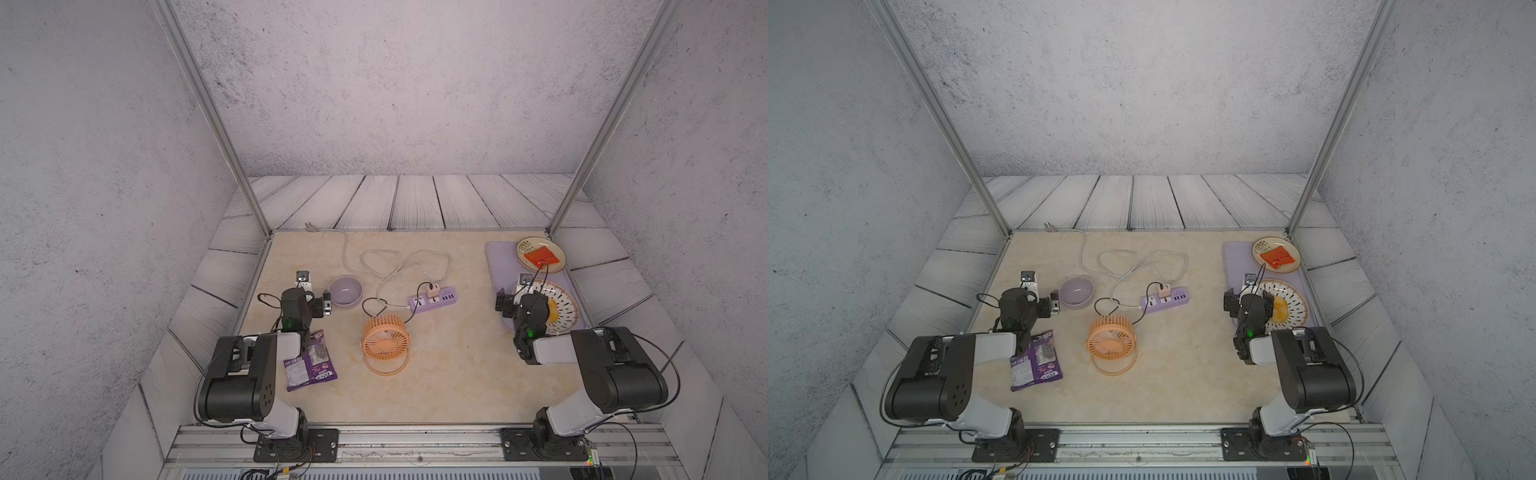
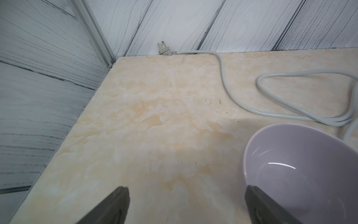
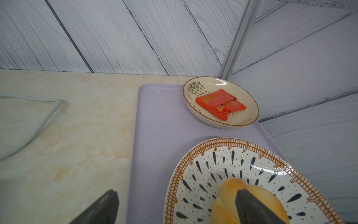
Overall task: Unplug the desk fan from the power strip
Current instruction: Adjust the socket at the center of the board.
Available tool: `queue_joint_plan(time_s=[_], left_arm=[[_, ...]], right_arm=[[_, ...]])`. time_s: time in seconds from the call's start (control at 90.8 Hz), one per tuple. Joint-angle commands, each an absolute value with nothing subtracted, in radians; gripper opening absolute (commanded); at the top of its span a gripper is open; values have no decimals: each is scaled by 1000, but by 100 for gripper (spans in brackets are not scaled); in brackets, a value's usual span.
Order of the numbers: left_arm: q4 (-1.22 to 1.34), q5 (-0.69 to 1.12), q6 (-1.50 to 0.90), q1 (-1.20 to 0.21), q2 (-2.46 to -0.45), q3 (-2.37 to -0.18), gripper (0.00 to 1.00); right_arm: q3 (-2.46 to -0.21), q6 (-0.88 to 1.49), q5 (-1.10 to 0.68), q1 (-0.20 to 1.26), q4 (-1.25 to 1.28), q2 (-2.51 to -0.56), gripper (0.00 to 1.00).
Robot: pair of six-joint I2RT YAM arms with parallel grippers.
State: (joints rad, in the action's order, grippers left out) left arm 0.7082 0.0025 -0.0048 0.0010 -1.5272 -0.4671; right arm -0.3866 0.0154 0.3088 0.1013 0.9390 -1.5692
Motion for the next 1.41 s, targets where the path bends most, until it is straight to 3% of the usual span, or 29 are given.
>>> queue_joint_plan(time_s=[0.0,1.09,1.398], left_arm=[[733,-8,-11,8,-1529,-475,100],[690,-27,-19,8,-1497,-488,100],[427,-53,-39,6,-1354,-596,100]], right_arm=[[-390,25,314,98,945,-1580,99],[-377,26,324,97,961,-1560,99],[-491,61,326,98,598,-1297,99]])
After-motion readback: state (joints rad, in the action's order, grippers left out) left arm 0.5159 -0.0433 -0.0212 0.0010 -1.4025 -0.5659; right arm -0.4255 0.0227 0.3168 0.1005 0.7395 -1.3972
